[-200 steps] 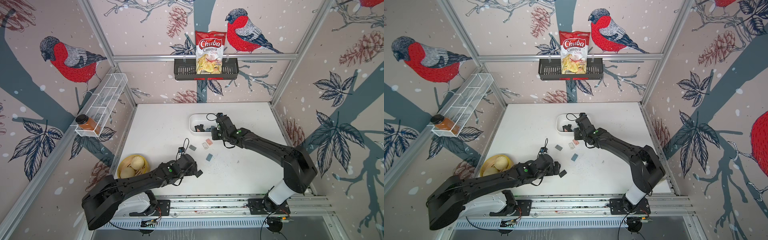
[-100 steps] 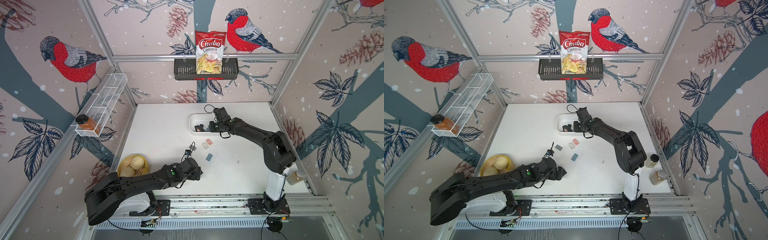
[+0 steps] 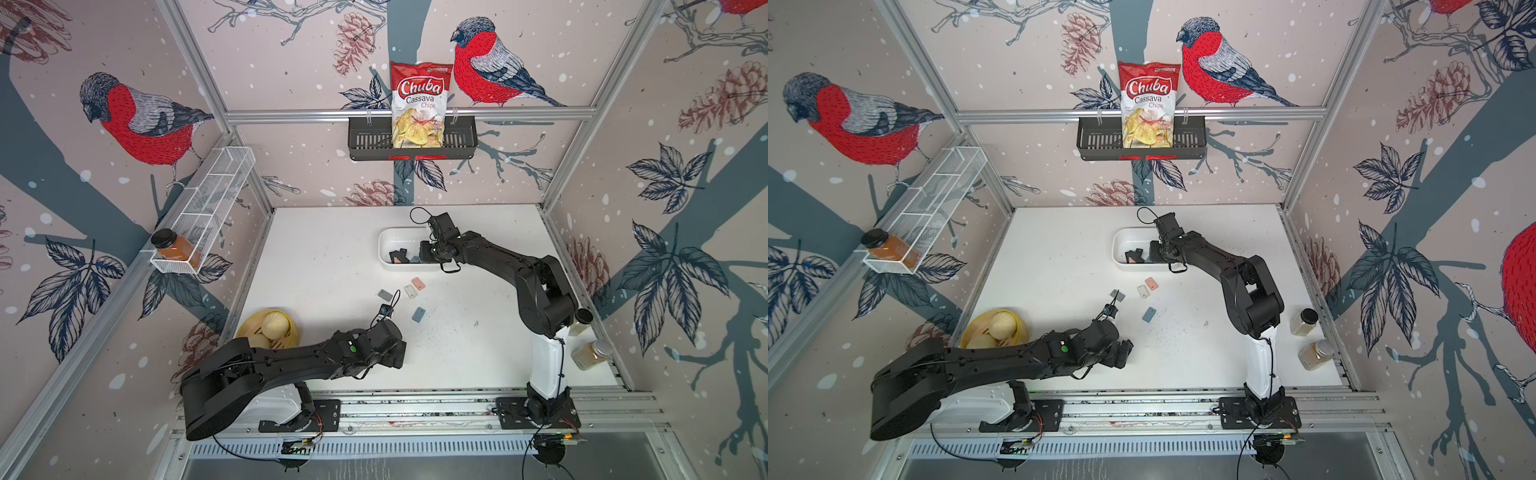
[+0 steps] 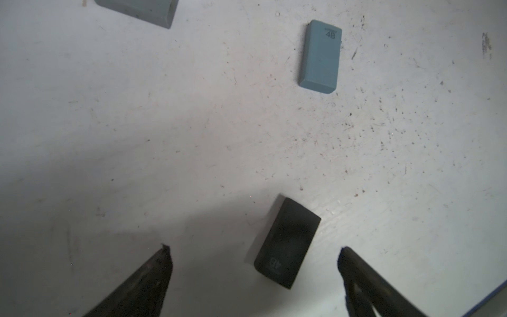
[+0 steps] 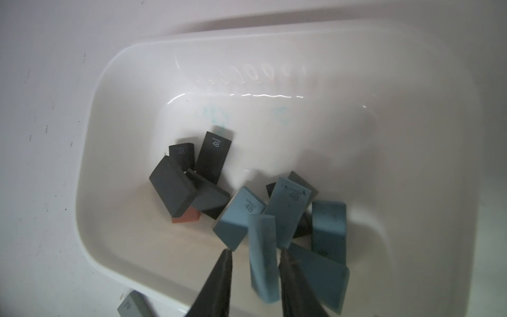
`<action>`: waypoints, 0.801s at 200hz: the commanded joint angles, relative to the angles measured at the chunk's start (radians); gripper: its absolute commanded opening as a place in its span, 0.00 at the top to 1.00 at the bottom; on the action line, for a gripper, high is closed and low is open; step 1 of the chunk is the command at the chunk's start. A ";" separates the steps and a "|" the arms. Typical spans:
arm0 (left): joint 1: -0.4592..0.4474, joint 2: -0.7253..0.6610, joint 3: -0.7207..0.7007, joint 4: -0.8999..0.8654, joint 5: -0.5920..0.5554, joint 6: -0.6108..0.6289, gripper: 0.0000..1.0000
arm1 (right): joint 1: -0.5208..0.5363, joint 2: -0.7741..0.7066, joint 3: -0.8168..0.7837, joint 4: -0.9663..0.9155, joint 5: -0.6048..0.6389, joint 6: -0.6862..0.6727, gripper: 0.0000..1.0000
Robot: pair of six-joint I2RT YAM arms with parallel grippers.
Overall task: Put the eraser in the storage box
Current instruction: Place the eraser in the storage box.
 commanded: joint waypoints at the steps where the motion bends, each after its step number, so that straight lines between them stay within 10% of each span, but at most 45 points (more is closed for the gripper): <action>1: -0.008 0.015 0.009 0.043 0.017 0.050 0.05 | -0.001 0.008 0.006 0.003 -0.005 -0.006 0.65; 53: -0.021 0.058 0.023 0.046 0.021 0.085 0.05 | -0.001 -0.005 0.000 0.000 -0.009 -0.001 0.59; 134: -0.034 0.107 0.044 0.044 0.026 0.134 0.07 | 0.026 -0.231 -0.156 0.094 0.043 0.029 0.01; 160: -0.039 0.127 0.063 0.030 0.026 0.151 0.08 | 0.039 -0.317 -0.216 0.115 0.063 0.040 0.00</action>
